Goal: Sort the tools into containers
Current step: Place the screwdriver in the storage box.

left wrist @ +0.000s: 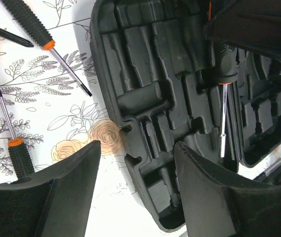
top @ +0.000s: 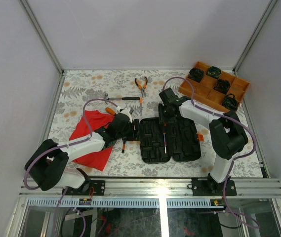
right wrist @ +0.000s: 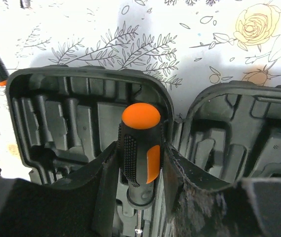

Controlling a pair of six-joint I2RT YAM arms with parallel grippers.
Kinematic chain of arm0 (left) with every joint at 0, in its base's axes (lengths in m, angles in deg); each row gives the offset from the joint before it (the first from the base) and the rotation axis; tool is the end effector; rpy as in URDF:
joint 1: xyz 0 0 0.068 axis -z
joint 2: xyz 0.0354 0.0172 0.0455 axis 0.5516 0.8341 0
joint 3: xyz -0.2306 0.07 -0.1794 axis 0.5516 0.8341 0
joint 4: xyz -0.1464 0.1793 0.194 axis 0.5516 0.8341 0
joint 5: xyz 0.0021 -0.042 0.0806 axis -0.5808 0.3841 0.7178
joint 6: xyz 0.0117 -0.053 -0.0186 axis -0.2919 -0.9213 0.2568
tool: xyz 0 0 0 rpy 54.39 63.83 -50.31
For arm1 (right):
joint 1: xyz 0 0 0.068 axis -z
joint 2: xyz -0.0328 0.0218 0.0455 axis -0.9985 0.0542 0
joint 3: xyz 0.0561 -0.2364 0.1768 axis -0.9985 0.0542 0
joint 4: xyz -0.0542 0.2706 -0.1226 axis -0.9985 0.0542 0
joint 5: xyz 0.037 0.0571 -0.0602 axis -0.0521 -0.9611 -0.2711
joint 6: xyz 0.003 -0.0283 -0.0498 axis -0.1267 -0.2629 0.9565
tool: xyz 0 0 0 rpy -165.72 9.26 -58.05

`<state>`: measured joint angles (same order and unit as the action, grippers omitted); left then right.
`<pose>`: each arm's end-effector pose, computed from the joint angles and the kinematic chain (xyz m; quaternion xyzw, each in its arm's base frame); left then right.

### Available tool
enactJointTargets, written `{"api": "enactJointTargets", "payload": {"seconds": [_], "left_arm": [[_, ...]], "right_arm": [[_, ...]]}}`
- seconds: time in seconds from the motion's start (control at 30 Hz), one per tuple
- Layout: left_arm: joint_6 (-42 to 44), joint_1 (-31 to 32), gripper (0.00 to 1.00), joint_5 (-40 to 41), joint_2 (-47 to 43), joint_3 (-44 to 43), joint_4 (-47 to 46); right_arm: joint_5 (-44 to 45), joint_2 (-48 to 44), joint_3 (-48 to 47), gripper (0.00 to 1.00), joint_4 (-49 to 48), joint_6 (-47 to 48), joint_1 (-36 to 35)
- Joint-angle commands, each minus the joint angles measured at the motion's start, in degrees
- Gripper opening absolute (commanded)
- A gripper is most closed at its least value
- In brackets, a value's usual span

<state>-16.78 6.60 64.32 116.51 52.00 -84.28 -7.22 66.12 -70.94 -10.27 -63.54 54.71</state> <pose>0.2319 -0.1988 0.1804 0.0388 0.9054 -0.2877 0.3097 0.3573 0.2256 0.2001 -0.0306 0.9636 0.1403 0.2257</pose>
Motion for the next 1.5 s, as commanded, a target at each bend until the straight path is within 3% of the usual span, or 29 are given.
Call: {"api": "enactJointTargets", "payload": {"seconds": [0.0, 0.4, 0.7, 1.03, 1.27, 1.47], "left_arm": [[1.82, -0.31, 0.58, 2.01, 1.97, 1.06, -6.63], [2.95, -2.28, 0.45, 0.36, 8.09, -0.46, -10.52], [4.43, -2.67, 0.34, -0.53, 11.08, -0.57, -12.54], [4.43, -2.72, 0.16, -1.6, 13.07, -2.16, -11.75], [4.08, -2.72, 0.01, -0.76, 13.44, -2.58, -10.62], [3.65, -2.77, 0.0, 0.04, 14.04, -3.3, -9.33]], "right_arm": [[-0.49, 1.01, -2.53, 0.02, -0.1, 0.73, 0.53], [0.11, 2.74, -2.59, 0.03, 0.32, 0.84, 0.63], [2.06, 2.77, -2.94, 0.1, 1.91, 1.29, 0.63], [4.85, 0.46, -3.96, 0.3, 3.67, 1.03, 0.61], [4.74, -2.13, -3.92, 0.49, 3.69, 0.71, 0.63], [4.95, -3.83, -3.94, 0.57, 4.0, 1.02, 0.63]]}}
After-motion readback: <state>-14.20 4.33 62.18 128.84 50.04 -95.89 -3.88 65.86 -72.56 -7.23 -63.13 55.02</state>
